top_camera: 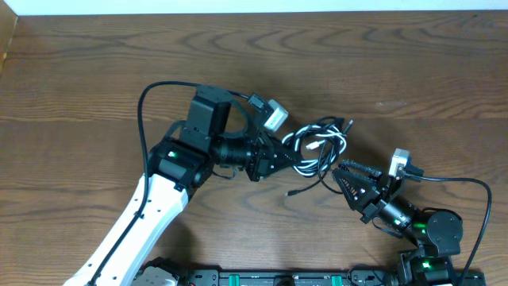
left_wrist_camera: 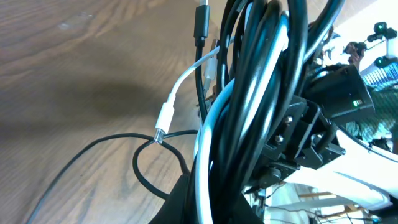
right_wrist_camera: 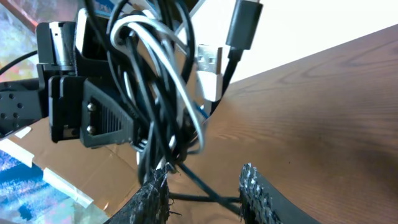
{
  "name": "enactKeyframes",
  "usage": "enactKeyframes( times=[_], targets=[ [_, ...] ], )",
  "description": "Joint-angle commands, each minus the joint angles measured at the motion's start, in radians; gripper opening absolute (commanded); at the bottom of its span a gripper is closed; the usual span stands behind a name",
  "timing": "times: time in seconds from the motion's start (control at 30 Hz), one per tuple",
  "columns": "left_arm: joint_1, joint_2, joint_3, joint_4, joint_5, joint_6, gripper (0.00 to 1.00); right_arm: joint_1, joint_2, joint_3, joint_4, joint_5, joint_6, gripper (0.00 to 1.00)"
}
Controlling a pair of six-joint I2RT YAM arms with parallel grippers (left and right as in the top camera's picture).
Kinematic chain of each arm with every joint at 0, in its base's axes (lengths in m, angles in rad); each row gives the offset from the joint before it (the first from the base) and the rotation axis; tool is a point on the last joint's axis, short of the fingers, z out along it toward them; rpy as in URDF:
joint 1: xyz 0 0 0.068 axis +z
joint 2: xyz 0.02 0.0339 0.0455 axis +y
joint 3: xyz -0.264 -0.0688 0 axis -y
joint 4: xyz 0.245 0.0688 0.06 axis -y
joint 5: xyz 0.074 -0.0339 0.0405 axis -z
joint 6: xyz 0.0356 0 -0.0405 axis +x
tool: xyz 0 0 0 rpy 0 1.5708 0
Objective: Untangle cables
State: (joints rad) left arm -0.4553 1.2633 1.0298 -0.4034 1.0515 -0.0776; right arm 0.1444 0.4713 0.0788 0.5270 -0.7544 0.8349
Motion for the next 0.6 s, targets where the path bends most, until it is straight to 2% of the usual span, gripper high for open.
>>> enactKeyframes(
  times=[0.0,0.17,0.4,0.57],
  targets=[
    [-0.003,0.004,0.021,0.018,0.037,0.018,0.08,0.008,0.000,0.005,-0.004,0.015,0.023,0.35],
    [-0.003,0.005,0.021,0.064,0.037,0.012,0.08,0.069,0.002,0.005,-0.012,0.021,0.025,0.33],
    [-0.003,0.005,0.021,0.158,0.034,-0.097,0.08,0.157,0.032,0.005,-0.053,0.071,0.025,0.32],
    [-0.003,0.005,0.021,0.174,-0.098,-0.197,0.08,0.219,0.077,0.005,-0.047,0.100,0.025,0.33]
  ],
)
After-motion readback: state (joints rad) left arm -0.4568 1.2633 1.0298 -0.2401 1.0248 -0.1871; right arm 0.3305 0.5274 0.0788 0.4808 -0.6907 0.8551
